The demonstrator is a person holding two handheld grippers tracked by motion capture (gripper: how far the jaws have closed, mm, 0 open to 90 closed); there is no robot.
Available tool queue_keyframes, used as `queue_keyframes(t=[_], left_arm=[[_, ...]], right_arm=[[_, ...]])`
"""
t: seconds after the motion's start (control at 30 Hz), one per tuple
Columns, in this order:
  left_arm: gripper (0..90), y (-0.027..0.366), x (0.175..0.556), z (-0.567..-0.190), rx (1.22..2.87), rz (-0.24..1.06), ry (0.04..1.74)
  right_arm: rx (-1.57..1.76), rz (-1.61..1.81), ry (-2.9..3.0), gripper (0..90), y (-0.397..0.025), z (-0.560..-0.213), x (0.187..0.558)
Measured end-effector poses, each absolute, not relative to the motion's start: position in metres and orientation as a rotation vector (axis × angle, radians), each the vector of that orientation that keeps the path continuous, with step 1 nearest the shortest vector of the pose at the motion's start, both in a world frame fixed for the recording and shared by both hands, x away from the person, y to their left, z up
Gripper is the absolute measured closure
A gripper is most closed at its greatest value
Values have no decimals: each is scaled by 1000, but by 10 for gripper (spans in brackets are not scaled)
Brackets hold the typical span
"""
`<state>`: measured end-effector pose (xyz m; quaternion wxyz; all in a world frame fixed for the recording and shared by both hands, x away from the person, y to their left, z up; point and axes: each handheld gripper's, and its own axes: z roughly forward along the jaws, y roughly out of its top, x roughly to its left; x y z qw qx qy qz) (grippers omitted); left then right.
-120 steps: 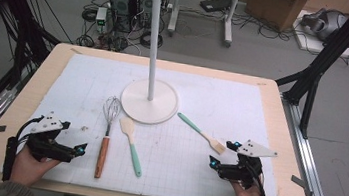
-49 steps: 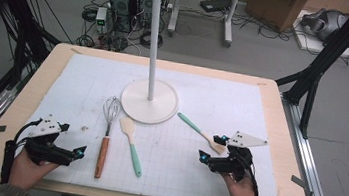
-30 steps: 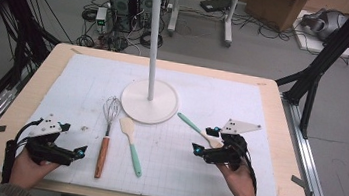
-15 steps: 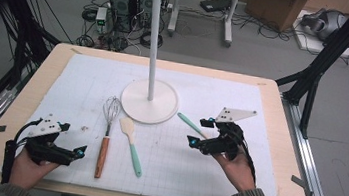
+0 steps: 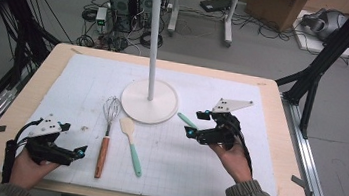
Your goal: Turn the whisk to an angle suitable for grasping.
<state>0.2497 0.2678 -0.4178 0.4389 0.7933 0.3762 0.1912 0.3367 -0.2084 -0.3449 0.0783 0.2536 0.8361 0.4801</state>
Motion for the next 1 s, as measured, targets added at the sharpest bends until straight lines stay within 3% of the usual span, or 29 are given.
queue_keyframes(t=[0.5, 0.7, 0.87, 0.9, 0.97, 1.0], left_arm=[[44, 264, 249, -416, 1980, 458, 913], [208, 261, 248, -416, 2005, 408, 867], [439, 258, 247, -418, 2051, 375, 826], [439, 257, 247, -419, 2057, 363, 820], [551, 255, 247, -420, 2082, 348, 805], [551, 254, 247, -421, 2095, 337, 796]], right_arm=[[717, 1368, 2564, 312, -187, -346, 336], [736, 1373, 2554, 304, -191, -346, 335], [751, 1379, 2549, 298, -195, -347, 334], [751, 1379, 2549, 298, -195, -347, 334], [748, 1381, 2544, 294, -197, -347, 334], [748, 1381, 2544, 294, -197, -347, 334]])
